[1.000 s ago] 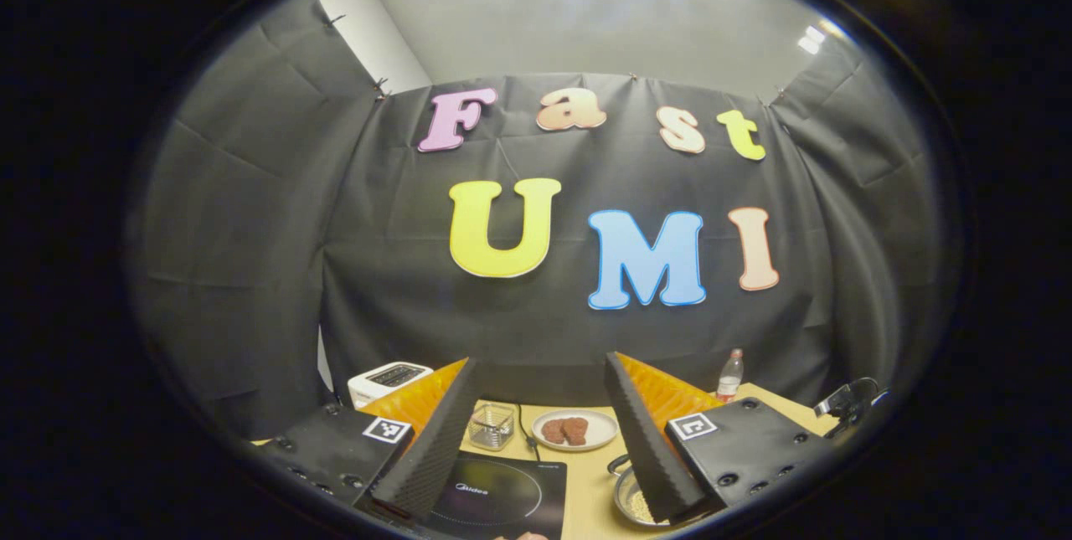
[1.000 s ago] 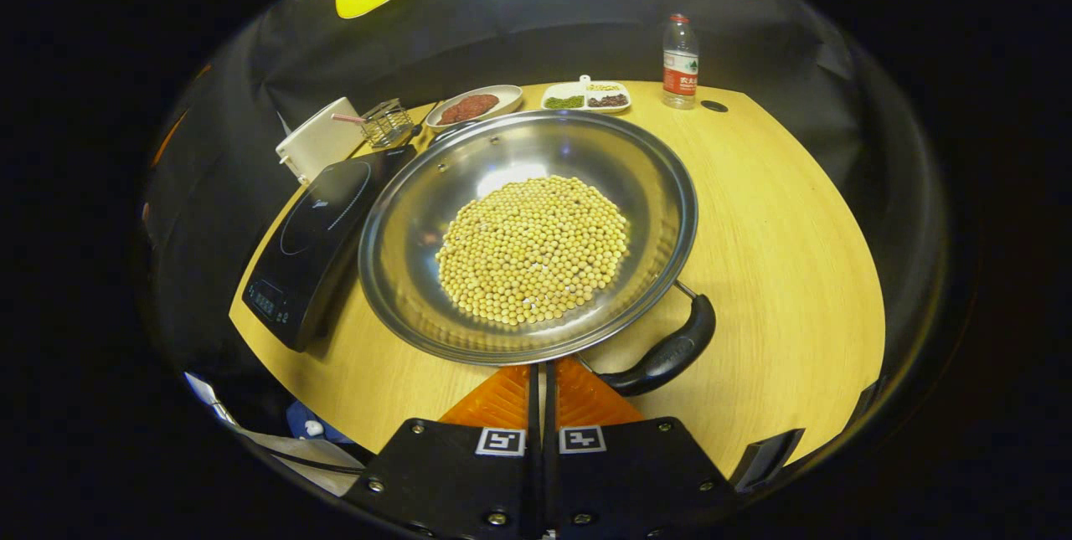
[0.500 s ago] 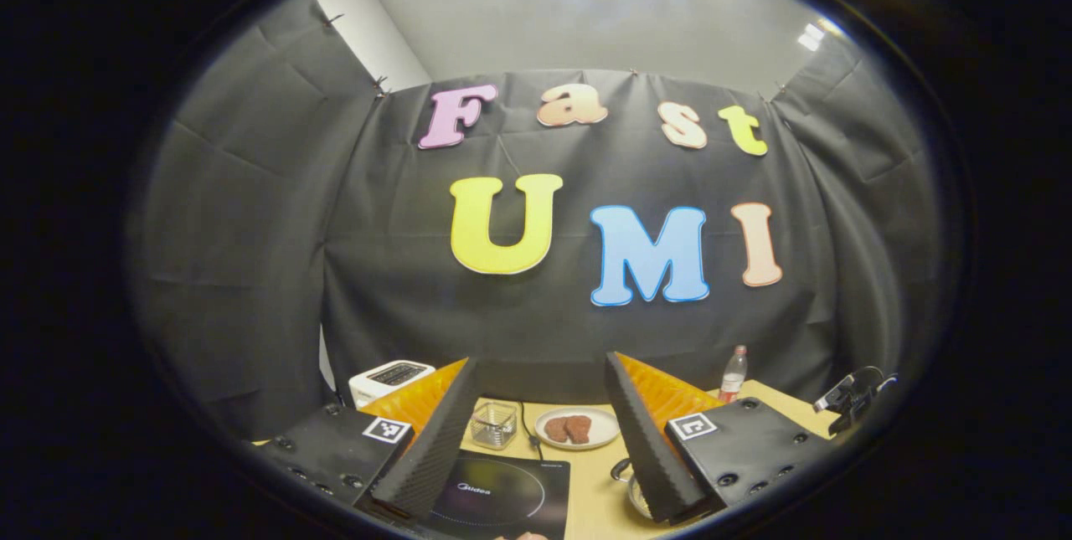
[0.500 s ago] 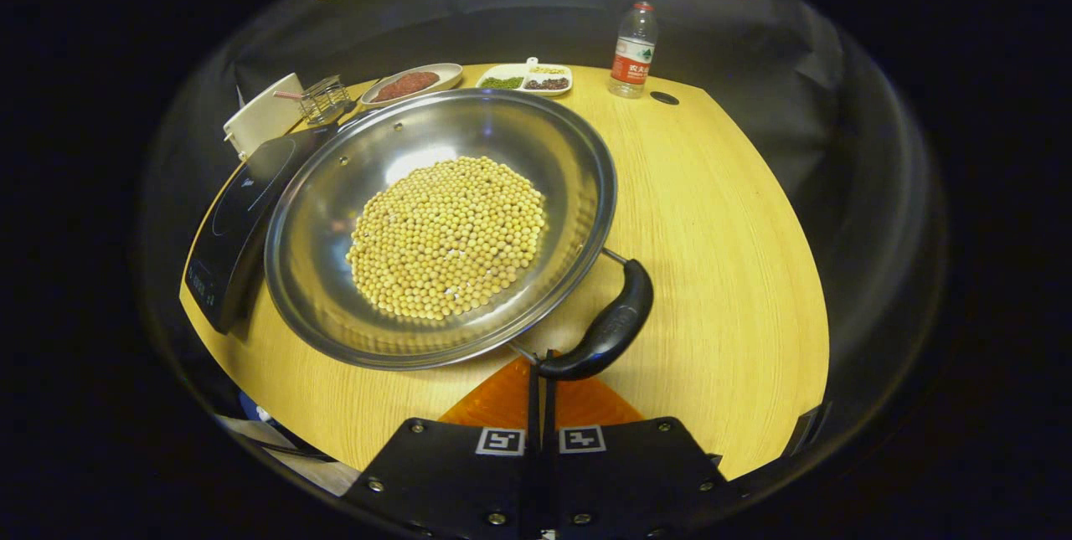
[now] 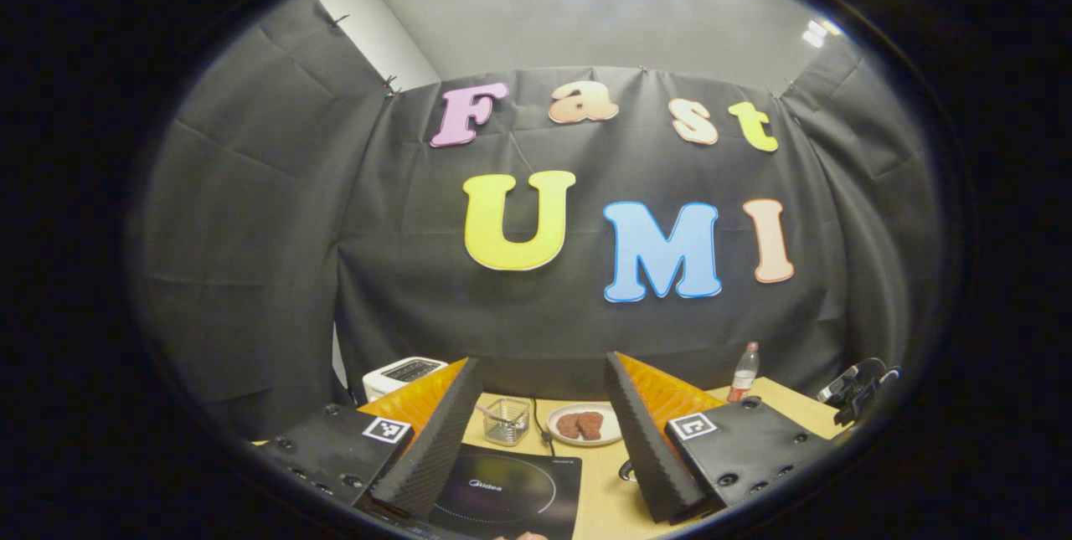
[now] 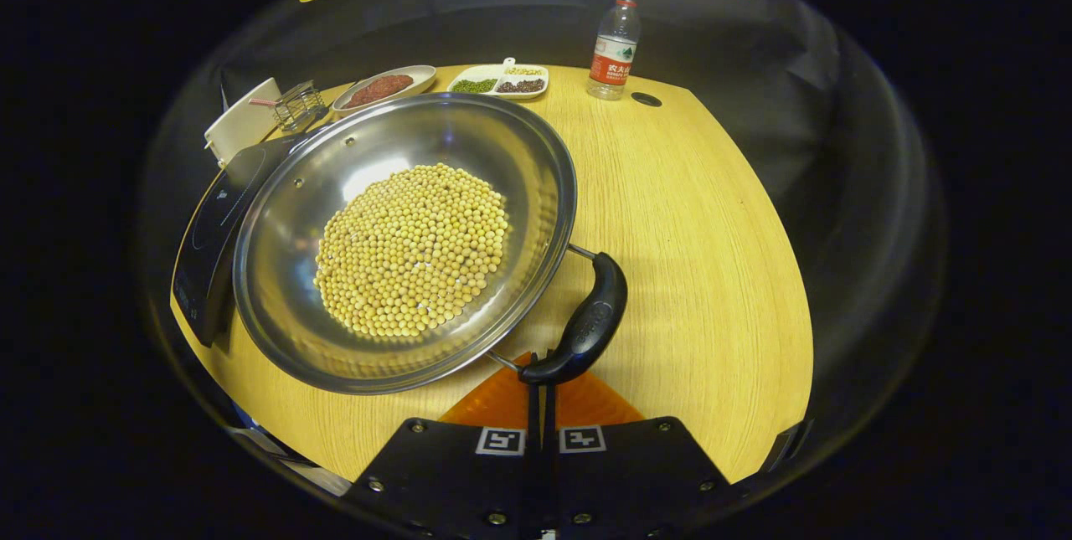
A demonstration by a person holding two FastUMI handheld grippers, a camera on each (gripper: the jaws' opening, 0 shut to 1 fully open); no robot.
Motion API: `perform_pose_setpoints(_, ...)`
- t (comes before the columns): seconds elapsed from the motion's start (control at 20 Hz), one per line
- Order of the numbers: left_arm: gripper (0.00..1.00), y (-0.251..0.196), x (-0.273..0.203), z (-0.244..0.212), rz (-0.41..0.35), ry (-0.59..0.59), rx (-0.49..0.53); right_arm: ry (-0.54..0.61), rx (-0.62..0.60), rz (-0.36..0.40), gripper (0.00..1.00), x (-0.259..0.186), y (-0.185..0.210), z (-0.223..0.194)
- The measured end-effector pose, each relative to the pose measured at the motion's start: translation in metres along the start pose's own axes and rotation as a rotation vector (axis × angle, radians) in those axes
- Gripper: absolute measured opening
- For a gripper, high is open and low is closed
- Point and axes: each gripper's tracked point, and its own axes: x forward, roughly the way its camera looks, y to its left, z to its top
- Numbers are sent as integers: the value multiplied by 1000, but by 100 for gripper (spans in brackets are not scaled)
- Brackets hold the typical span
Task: First push the handle of the pot to place it horizontally, then grasp the pot with both hands and set it on the induction cooktop.
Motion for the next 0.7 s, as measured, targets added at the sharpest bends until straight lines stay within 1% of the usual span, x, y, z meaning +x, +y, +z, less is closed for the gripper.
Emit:
perform_pose_setpoints(0.15,96,7,-1,-1,18,2,5,-7,-24,-22,1,6,-6,7)
perform_pose_setpoints(0.2,99,8,-1,-1,23,5,3,-11,-34,-30,1,7,-8,11)
perform_pose_setpoints(0.25,96,11,-2,-3,28,8,3,-16,-46,-39,1,9,-10,13)
perform_pose_setpoints(0.35,96,15,-3,-4,38,12,5,-25,-78,-61,1,13,-13,20)
perform_pose_setpoints(0.4,94,16,-3,-5,42,13,5,-29,-93,-70,1,14,-14,24)
perform_pose_setpoints(0.45,94,17,-3,-5,46,15,6,-34,-107,-77,1,16,-15,27)
perform_pose_setpoints(0.55,93,20,-4,-7,54,19,8,-44,-129,-79,1,18,-14,35)
perform_pose_setpoints(0.6,96,22,-4,-9,59,21,9,-48,-140,-73,1,19,-11,39)
perform_pose_setpoints(0.7,96,25,-2,-13,66,30,9,-62,-165,-85,1,22,-8,48)
